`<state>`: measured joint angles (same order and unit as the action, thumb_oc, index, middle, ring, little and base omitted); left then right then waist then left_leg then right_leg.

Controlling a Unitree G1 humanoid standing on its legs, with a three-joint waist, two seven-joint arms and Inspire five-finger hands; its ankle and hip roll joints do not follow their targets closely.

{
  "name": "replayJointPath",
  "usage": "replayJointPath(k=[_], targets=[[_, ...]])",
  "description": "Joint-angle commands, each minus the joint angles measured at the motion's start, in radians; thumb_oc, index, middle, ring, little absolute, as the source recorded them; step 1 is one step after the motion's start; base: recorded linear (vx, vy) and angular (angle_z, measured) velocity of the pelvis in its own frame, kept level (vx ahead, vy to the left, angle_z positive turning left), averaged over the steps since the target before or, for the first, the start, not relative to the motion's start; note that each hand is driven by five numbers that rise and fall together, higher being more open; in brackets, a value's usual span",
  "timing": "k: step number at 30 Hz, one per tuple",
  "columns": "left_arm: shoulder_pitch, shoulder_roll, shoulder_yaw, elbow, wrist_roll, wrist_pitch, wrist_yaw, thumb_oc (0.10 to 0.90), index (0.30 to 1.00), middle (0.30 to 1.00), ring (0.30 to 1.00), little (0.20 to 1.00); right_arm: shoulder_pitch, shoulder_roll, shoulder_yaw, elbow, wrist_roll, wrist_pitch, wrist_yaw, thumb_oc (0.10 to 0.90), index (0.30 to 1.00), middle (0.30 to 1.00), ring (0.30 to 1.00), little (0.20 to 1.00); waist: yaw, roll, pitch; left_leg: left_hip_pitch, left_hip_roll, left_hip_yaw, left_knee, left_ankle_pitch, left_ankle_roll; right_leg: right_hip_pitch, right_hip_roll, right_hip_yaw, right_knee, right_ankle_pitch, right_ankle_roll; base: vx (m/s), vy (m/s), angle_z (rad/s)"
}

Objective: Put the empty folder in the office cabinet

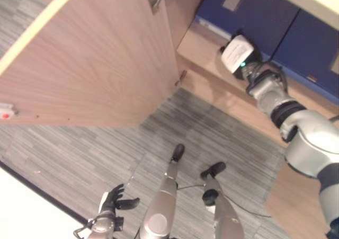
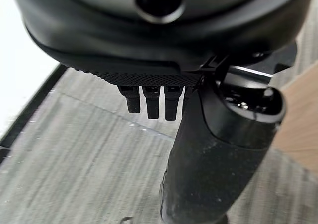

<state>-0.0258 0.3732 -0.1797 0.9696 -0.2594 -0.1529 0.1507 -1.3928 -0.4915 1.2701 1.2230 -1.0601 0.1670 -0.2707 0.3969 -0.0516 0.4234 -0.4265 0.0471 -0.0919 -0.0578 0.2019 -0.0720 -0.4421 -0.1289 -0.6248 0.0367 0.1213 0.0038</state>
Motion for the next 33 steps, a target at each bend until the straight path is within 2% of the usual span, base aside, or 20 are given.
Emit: replayJointPath(k=[1, 5, 13, 15, 17, 18, 19, 21, 22, 23, 24, 27, 28, 29, 30, 31, 32, 33], targets=[[0.067, 0.052, -0.034, 0.074, 0.02, 0.015, 0.028, 0.8, 0.9, 0.9, 0.9, 0.9, -0.099, -0.023, 0.022, 0.053, -0.034, 0.071, -0.006, 0.8, 0.9, 0.9, 0.9, 0.9, 0.02, -0.024, -0.012, 0.117, -0.025, -0.118, -0.018, -0.147, -0.005, 0.123, -0.002, 0.046, -0.084, -0.005, 0.129, -0.03, 0.115, 0.17], [0.05, 0.031, -0.045, 0.138, 0.051, 0.028, 0.027, 0.8, 0.9, 0.9, 0.9, 0.9, -0.058, 0.049, 0.025, 0.036, -0.088, 0.059, 0.014, 0.8, 0.9, 0.9, 0.9, 0.9, -0.016, -0.028, -0.071, 0.169, -0.038, -0.089, -0.028, -0.152, 0.012, 0.173, -0.019, 0.076, -0.101, 0.015, 0.136, -0.02, 0.181, 0.07], [0.028, -0.014, -0.058, 0.19, 0.053, 0.037, 0.003, 0.8, 0.9, 0.9, 0.9, 0.9, 0.034, 0.123, -0.012, -0.003, -0.132, 0.033, 0.052, 0.8, 0.9, 0.9, 0.9, 0.9, -0.057, -0.025, -0.143, 0.244, -0.052, -0.049, -0.029, -0.166, 0.032, 0.249, -0.053, 0.109, -0.108, 0.023, 0.149, -0.02, 0.125, -0.13], [0.027, -0.049, -0.048, 0.225, 0.055, 0.046, -0.008, 0.8, 0.9, 0.9, 0.9, 0.9, 0.134, 0.184, -0.082, -0.019, -0.103, 0.011, 0.073, 0.8, 0.9, 0.9, 0.9, 0.9, -0.078, -0.018, -0.186, 0.281, -0.061, -0.039, -0.029, -0.173, 0.041, 0.289, -0.071, 0.124, -0.104, 0.018, 0.152, 0.01, 0.135, -0.02], [0.032, -0.062, -0.05, 0.234, 0.064, 0.047, -0.018, 0.8, 0.9, 0.9, 0.9, 0.9, 0.171, 0.209, -0.106, -0.022, -0.087, 0.001, 0.076, 0.8, 0.9, 0.9, 0.9, 0.9, -0.084, -0.015, -0.199, 0.295, -0.064, -0.035, -0.029, -0.176, 0.044, 0.303, -0.076, 0.124, -0.101, 0.015, 0.152, 0.01, 0.076, -0.14], [0.041, -0.081, -0.056, 0.247, 0.085, 0.051, -0.033, 0.8, 0.9, 0.9, 0.9, 0.9, 0.241, 0.257, -0.141, -0.029, -0.054, -0.026, 0.088, 0.8, 0.9, 0.9, 0.9, 0.9, -0.096, -0.015, -0.226, 0.317, -0.066, -0.029, -0.029, -0.184, 0.048, 0.328, -0.081, 0.127, -0.101, 0.01, 0.152, -0.06, 0.134, -0.21], [0.045, -0.093, -0.058, 0.252, 0.088, 0.053, -0.045, 0.8, 0.9, 0.9, 0.9, 0.9, 0.287, 0.279, -0.165, -0.038, -0.026, -0.044, 0.092, 0.8, 0.9, 0.9, 0.9, 0.9, -0.103, -0.016, -0.236, 0.322, -0.076, -0.017, -0.029, -0.165, 0.054, 0.331, -0.094, 0.111, -0.098, 0.03, 0.144, -0.05, 0.1, -0.2], [0.055, -0.105, -0.056, 0.257, 0.09, 0.053, -0.052, 0.8, 0.9, 0.9, 0.9, 0.9, 0.331, 0.295, -0.171, -0.055, -0.01, -0.06, 0.098, 0.8, 0.9, 0.9, 0.9, 0.9, -0.112, -0.016, -0.254, 0.331, -0.078, -0.013, -0.029, -0.168, 0.057, 0.345, -0.097, 0.113, -0.103, 0.031, 0.146, -0.02, 0.077, -0.08], [0.065, -0.127, -0.045, 0.273, 0.107, 0.056, -0.057, 0.8, 0.9, 0.9, 0.9, 0.9, 0.413, 0.31, -0.186, -0.092, 0.016, -0.088, 0.103, 0.8, 0.9, 0.9, 0.9, 0.9, -0.126, -0.016, -0.281, 0.348, -0.082, -0.001, -0.029, -0.175, 0.06, 0.364, -0.099, 0.12, -0.109, 0.03, 0.149, 0.03, 0.07, -0.09], [0.068, -0.127, -0.046, 0.273, 0.107, 0.055, -0.057, 0.8, 0.9, 0.9, 0.9, 0.9, 0.416, 0.309, -0.185, -0.094, 0.016, -0.087, 0.103, 0.8, 0.9, 0.9, 0.9, 0.9, -0.126, -0.015, -0.283, 0.349, -0.082, -0.001, -0.029, -0.176, 0.061, 0.365, -0.099, 0.12, -0.109, 0.03, 0.149, 0.03, 0.089, -0.1], [0.07, -0.141, -0.029, 0.292, 0.121, 0.058, -0.058, 0.8, 0.9, 0.9, 0.9, 0.9, 0.498, 0.317, -0.205, -0.113, 0.048, -0.103, 0.113, 0.8, 0.9, 0.9, 0.9, 0.9, -0.142, -0.013, -0.304, 0.365, -0.083, 0.012, -0.029, -0.18, 0.063, 0.373, -0.104, 0.131, -0.106, 0.027, 0.152, 0.01, 0.048, -0.14], [0.074, -0.151, -0.015, 0.306, 0.126, 0.056, -0.061, 0.8, 0.9, 0.9, 0.9, 0.9, 0.578, 0.322, -0.231, -0.11, 0.09, -0.114, 0.125, 0.8, 0.9, 0.9, 0.9, 0.9, -0.154, -0.004, -0.318, 0.376, -0.084, 0.012, -0.029, -0.181, 0.067, 0.375, -0.112, 0.151, -0.079, 0.014, 0.156, 0.0, 0.037, -0.2], [0.065, -0.152, -0.006, 0.316, 0.118, 0.056, -0.062, 0.8, 0.9, 0.9, 0.9, 0.9, 0.614, 0.325, -0.253, -0.104, 0.126, -0.115, 0.129, 0.8, 0.9, 0.9, 0.9, 0.9, -0.167, 0.008, -0.314, 0.381, -0.077, 0.004, -0.029, -0.176, 0.07, 0.364, -0.119, 0.192, -0.034, 0.007, 0.162, -0.03, -0.024, -0.15], [0.052, -0.144, 0.009, 0.335, 0.12, 0.056, -0.057, 0.8, 0.9, 0.9, 0.9, 0.9, 0.694, 0.322, -0.315, -0.083, 0.208, -0.121, 0.126, 0.8, 0.9, 0.9, 0.9, 0.9, -0.187, 0.025, -0.31, 0.392, -0.073, -0.028, -0.029, -0.172, 0.076, 0.355, -0.114, 0.325, 0.034, -0.028, 0.164, -0.03, -0.029, -0.12], [0.051, -0.143, 0.008, 0.335, 0.12, 0.055, -0.057, 0.8, 0.9, 0.9, 0.9, 0.9, 0.693, 0.321, -0.316, -0.082, 0.208, -0.121, 0.125, 0.8, 0.9, 0.9, 0.9, 0.9, -0.185, 0.023, -0.312, 0.387, -0.075, -0.026, -0.029, -0.168, 0.077, 0.349, -0.116, 0.327, 0.035, -0.025, 0.164, 0.03, -0.075, 0.08], [0.045, -0.137, 0.019, 0.349, 0.127, 0.055, -0.054, 0.8, 0.9, 0.9, 0.9, 0.9, 0.749, 0.322, -0.366, -0.058, 0.276, -0.123, 0.115, 0.8, 0.9, 0.9, 0.9, 0.9, -0.188, 0.026, -0.32, 0.396, -0.072, -0.045, -0.029, -0.171, 0.075, 0.372, -0.11, 0.385, 0.049, -0.046, 0.166, 0.07, -0.093, 0.45], [0.046, -0.134, 0.026, 0.358, 0.132, 0.057, -0.051, 0.8, 0.9, 0.9, 0.9, 0.9, 0.789, 0.329, -0.395, -0.03, 0.315, -0.125, 0.114, 0.8, 0.9, 0.9, 0.9, 0.9, -0.182, 0.022, -0.331, 0.395, -0.071, -0.054, -0.029, -0.168, 0.072, 0.411, -0.113, 0.408, 0.038, -0.058, 0.165, 0.09, -0.133, 0.58], [0.052, -0.133, 0.033, 0.362, 0.132, 0.058, -0.048, 0.8, 0.9, 0.9, 0.9, 0.9, 0.824, 0.34, -0.423, 0.0, 0.351, -0.121, 0.109, 0.8, 0.9, 0.9, 0.9, 0.9, -0.178, 0.014, -0.342, 0.389, -0.073, -0.06, -0.029, -0.163, 0.07, 0.435, -0.112, 0.404, 0.017, -0.067, 0.157, 0.12, -0.2, 0.53]])
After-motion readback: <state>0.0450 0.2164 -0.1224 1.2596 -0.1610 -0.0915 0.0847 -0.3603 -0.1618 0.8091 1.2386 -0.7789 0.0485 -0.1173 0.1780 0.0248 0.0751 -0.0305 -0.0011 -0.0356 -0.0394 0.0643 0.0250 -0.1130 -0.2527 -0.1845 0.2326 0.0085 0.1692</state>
